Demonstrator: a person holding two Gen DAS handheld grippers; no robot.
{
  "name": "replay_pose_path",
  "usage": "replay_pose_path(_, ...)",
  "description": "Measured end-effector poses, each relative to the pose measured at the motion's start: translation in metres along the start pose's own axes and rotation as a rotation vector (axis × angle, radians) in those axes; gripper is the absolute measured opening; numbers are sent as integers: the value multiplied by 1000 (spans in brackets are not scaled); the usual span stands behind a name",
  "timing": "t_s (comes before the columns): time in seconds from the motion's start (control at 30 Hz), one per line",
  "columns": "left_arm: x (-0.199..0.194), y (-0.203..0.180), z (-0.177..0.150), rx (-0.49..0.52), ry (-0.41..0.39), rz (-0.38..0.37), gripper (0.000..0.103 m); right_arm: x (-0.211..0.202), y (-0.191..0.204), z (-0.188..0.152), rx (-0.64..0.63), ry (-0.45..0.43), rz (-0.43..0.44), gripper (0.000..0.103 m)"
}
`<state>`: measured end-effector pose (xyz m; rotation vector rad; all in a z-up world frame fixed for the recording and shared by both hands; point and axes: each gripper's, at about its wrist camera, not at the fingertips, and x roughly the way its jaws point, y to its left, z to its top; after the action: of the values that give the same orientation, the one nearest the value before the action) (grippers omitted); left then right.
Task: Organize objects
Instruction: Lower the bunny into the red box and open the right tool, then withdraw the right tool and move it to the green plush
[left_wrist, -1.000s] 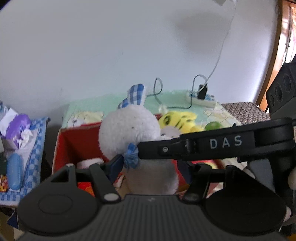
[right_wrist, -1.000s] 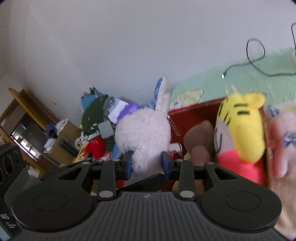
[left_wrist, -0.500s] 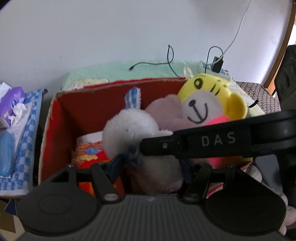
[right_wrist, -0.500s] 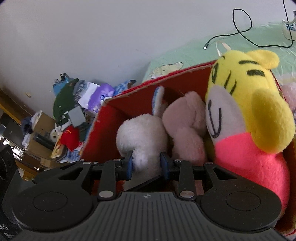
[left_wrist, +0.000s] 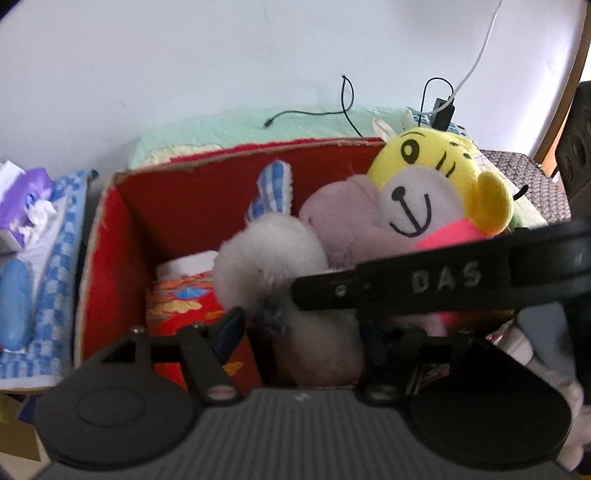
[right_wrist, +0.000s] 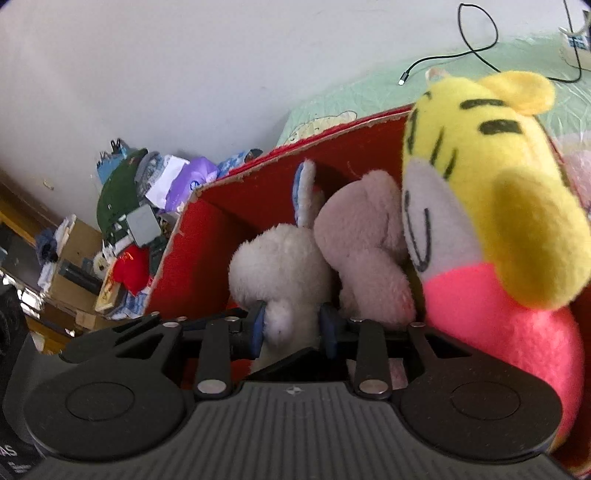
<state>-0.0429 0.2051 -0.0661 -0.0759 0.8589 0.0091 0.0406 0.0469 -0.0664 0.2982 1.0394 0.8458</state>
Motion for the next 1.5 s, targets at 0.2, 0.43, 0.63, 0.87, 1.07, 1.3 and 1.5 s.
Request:
replay_pose_path(0.2, -11, -2, -2, 7, -28, -11, 72, -6, 4, 0, -10, -21, -32, 25)
replay_pose_path(0.43, -2, -14, 2, 38, 0, 1, 71, -2, 3, -1, -23, -22, -60, 21)
replay_pose_path(0.63, -1, -20, 4, 48, 12, 25, 72, -11, 1, -3, -13, -51, -51, 21)
replay_pose_path(0.87, -1, -25, 7, 51, 37, 80, 75, -22, -1, -9, -22, -99, -54, 20)
replay_pose_path(1.07, -6, -29, 8, 49, 38, 108, 77, -30, -1, -14, -38, -133, -64, 20)
replay_pose_path(1.3, -9, -33, 8, 39, 50, 143, 79, -43, -6, -17, -17, -162, -64, 20)
replay_pose_path(1.5, -11, -40, 8, 37, 58, 181, 80, -54, -13, -22, 7, -183, -64, 20)
